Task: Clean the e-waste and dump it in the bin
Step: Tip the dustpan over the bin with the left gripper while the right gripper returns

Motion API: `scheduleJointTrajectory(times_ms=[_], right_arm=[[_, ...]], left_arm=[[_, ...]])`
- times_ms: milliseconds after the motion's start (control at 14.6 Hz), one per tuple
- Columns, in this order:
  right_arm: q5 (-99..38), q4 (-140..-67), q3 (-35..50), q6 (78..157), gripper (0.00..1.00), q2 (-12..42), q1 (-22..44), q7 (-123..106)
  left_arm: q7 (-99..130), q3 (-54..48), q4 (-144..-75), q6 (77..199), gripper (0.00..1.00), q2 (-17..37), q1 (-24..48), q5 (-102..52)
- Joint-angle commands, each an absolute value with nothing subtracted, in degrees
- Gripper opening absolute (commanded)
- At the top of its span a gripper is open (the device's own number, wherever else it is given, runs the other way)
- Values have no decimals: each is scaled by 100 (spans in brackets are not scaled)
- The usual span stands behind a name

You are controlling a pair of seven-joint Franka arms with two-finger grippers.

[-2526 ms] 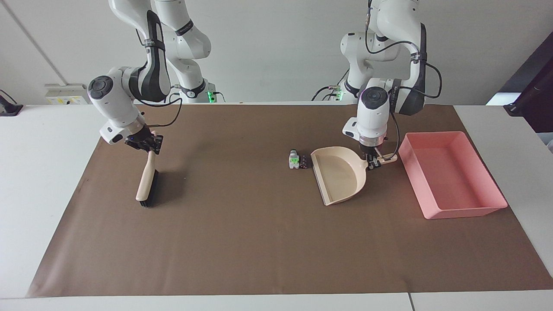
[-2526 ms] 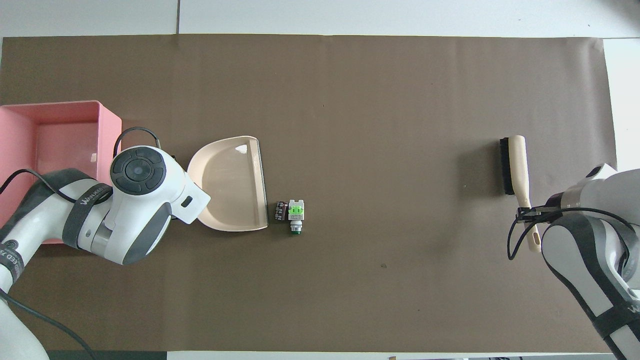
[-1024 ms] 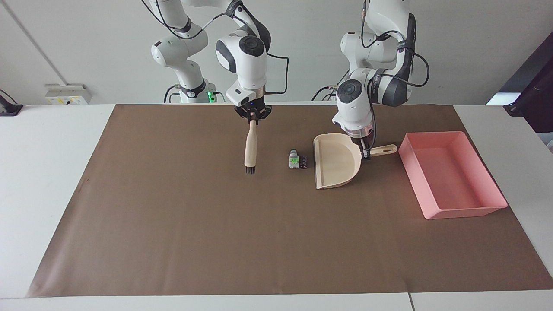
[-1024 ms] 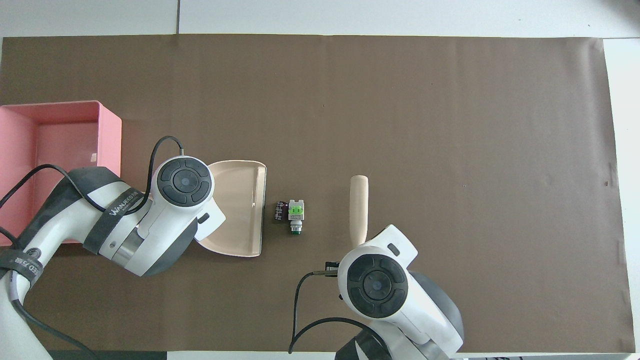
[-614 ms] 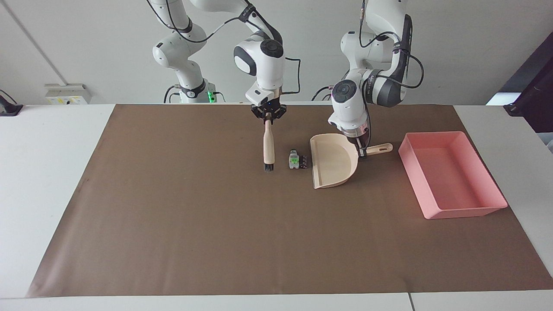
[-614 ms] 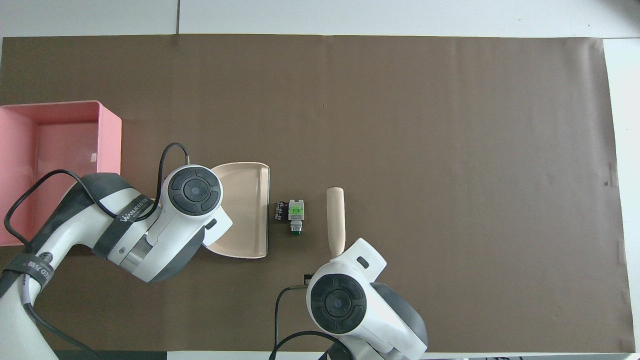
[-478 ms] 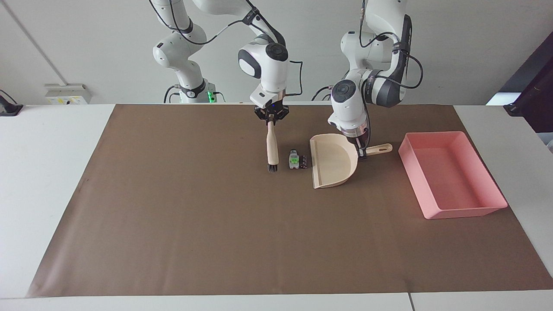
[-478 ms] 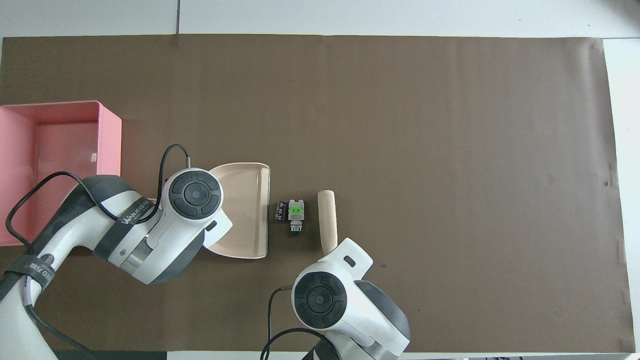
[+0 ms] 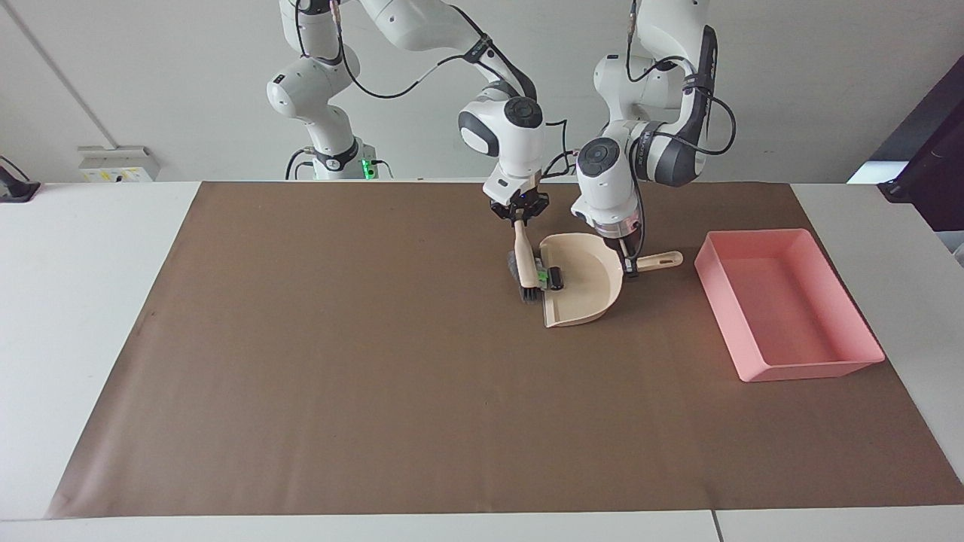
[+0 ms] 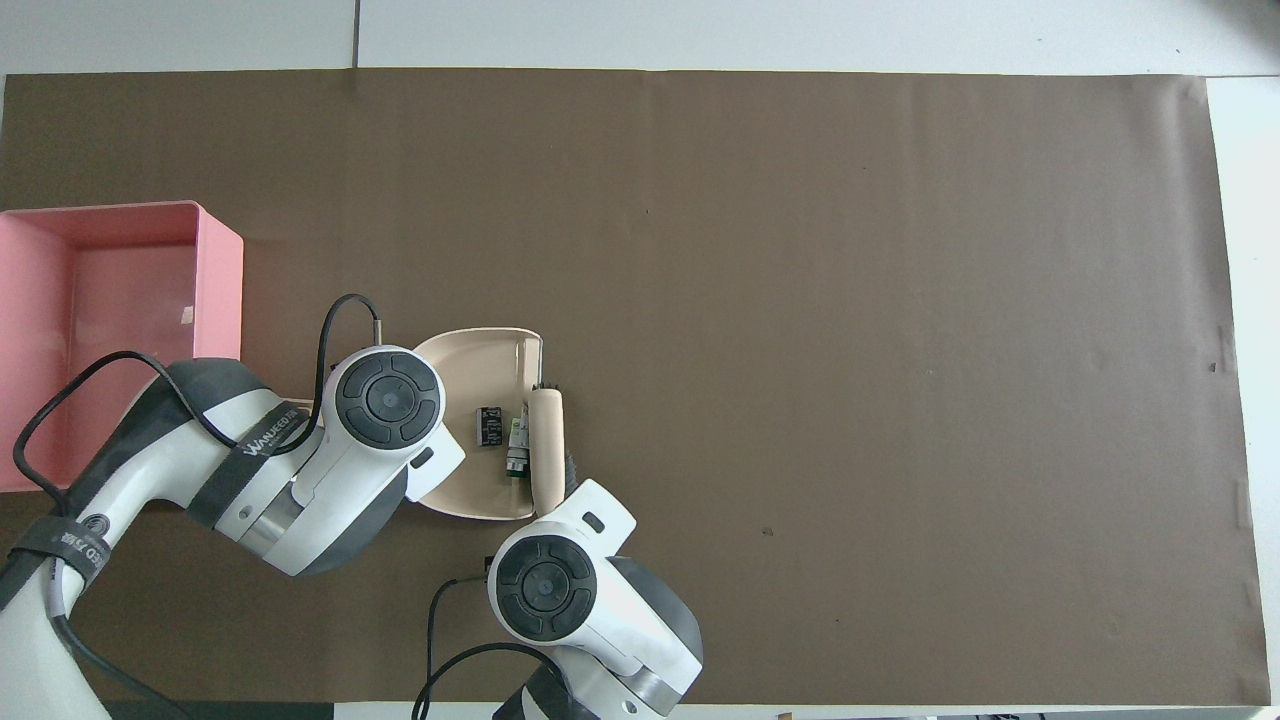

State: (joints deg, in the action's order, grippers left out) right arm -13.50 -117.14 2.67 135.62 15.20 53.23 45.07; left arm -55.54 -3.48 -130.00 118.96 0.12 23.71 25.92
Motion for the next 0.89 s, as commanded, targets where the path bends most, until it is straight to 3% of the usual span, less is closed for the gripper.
scheduleJointTrajectory(times_ms=[0,546,819], right_arm=[[-1871,-11479,448,13964,0,1679,5309,4192],[-1951,-11118,448,13792,0,1723,5203,4096],[-1864,-11153,378,12661,0,934,4941,4174]], left_arm=[[-5493,-308,-13298,12155,0,-202,2417,2707],[-5528,-316,-13430,12876,0,-211,1987,2593],[-5625,-299,-13386,12972,0,-211,1916,2207]])
